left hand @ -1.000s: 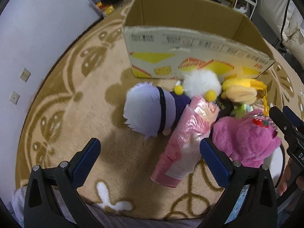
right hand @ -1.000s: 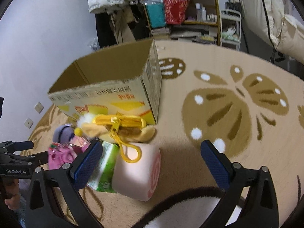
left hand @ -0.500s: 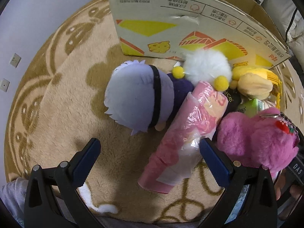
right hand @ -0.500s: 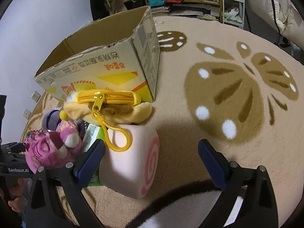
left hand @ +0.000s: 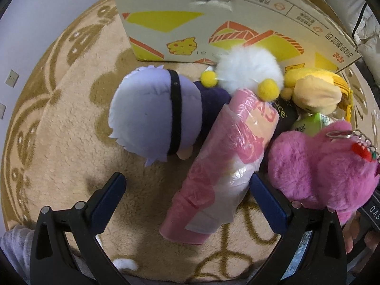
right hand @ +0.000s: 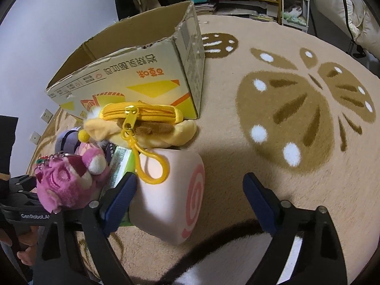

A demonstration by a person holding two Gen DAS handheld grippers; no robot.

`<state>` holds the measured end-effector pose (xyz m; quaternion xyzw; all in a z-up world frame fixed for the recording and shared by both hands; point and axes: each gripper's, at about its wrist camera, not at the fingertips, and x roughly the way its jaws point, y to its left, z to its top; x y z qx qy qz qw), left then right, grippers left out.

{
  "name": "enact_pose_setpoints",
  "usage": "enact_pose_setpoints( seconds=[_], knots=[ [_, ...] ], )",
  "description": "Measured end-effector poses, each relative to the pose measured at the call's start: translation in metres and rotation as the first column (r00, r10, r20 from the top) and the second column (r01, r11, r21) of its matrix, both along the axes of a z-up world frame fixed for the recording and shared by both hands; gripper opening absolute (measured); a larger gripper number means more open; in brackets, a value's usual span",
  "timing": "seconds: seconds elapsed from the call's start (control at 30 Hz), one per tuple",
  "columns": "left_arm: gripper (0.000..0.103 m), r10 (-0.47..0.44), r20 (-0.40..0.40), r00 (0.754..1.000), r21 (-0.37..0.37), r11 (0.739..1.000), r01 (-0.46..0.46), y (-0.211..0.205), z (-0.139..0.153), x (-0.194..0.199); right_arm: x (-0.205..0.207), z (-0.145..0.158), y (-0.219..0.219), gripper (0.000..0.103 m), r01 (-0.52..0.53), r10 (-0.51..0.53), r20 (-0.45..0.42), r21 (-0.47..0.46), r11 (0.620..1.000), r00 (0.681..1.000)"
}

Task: Organize soft objects
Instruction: 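Lower left tool onto pink wrapped tube while right tool lowers onto pink roll cushion, then close left tool on pink tube while right tool grips pink roll cushion, lift both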

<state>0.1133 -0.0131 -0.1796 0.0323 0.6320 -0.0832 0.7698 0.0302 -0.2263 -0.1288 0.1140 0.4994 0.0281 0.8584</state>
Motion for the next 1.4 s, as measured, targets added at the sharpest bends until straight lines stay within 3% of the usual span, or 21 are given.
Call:
enact_pose_setpoints(
  seconds=[0.1,0.17,0.2,0.27,0.37,0.47,0.6,0.97,1.2,1.4],
  knots=[
    [0.103,0.003,-0.011,1.0,-0.005,1.0,-0.003,0.003,-0.006,0.002,0.0,-0.001,0.0,0.084,0.002,-0.002,-0.006,0.001,1.0,1.0],
    [0.102,-0.012,-0.005,1.0,0.017,1.0,0.012,0.0,-0.008,0.001,0.001,-0.003,-0.002,0.071,-0.003,0.003,-0.016,0.032,0.999,1.0],
    [0.098,-0.024,-0.001,1.0,0.03,0.999,0.024,-0.002,-0.008,-0.001,0.001,-0.004,-0.002,0.069,-0.006,0.007,-0.023,0.046,0.999,1.0],
    [0.094,-0.042,0.009,0.999,0.056,0.998,0.041,-0.007,-0.009,-0.003,0.001,-0.004,-0.002,0.054,-0.017,0.019,-0.026,0.072,0.997,0.999],
    [0.087,-0.057,0.026,0.998,0.073,0.996,0.055,-0.012,-0.008,-0.006,0.0,-0.002,0.003,0.045,-0.039,0.04,-0.016,0.069,0.997,0.999],
    [0.077,-0.062,0.047,0.997,0.082,0.995,0.058,-0.014,-0.004,-0.015,-0.003,0.0,0.009,0.042,-0.051,0.052,-0.005,0.042,0.998,0.999],
    [0.057,-0.086,0.071,0.994,0.111,0.991,0.077,-0.022,0.0,-0.024,-0.004,0.003,0.01,0.039,-0.046,0.046,-0.009,0.028,0.999,0.999],
    [0.044,-0.108,0.108,0.988,0.096,0.991,0.098,-0.022,0.019,-0.047,-0.013,0.007,0.0,0.031,-0.005,0.006,-0.009,0.032,0.999,1.0],
    [0.017,-0.094,0.145,0.985,0.026,0.995,0.091,-0.004,0.041,-0.055,-0.017,0.011,-0.004,0.03,0.029,-0.03,0.009,0.004,1.0,1.0],
    [0.015,-0.049,0.204,0.978,0.007,0.999,0.049,0.006,0.058,-0.06,-0.023,0.019,-0.012,0.029,0.072,-0.071,0.045,-0.005,0.997,0.996]
  ],
)
